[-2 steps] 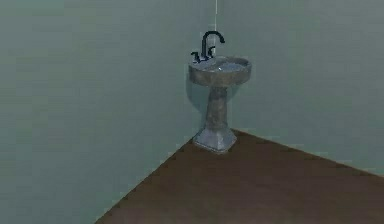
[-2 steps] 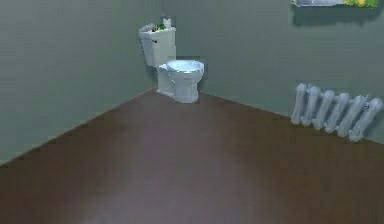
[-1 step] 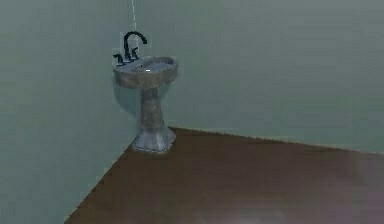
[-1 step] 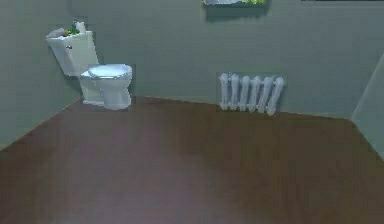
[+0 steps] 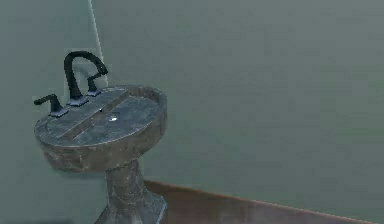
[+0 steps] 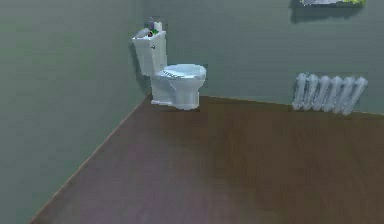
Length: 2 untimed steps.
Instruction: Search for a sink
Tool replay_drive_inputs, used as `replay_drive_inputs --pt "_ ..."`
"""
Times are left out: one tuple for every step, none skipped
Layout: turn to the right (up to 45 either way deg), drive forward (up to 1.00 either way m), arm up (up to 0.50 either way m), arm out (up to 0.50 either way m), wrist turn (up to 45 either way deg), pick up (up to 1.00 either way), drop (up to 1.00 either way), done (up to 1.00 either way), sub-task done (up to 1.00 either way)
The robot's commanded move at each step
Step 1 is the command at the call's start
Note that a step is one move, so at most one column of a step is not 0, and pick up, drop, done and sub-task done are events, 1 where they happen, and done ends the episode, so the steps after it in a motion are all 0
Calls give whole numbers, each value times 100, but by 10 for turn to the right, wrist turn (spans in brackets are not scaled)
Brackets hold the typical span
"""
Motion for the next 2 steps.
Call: replay_drive_inputs --pt "-210 0 0 0 0 0 0 0 0" --pt "0 0 0 0 0 0 0 100 0"
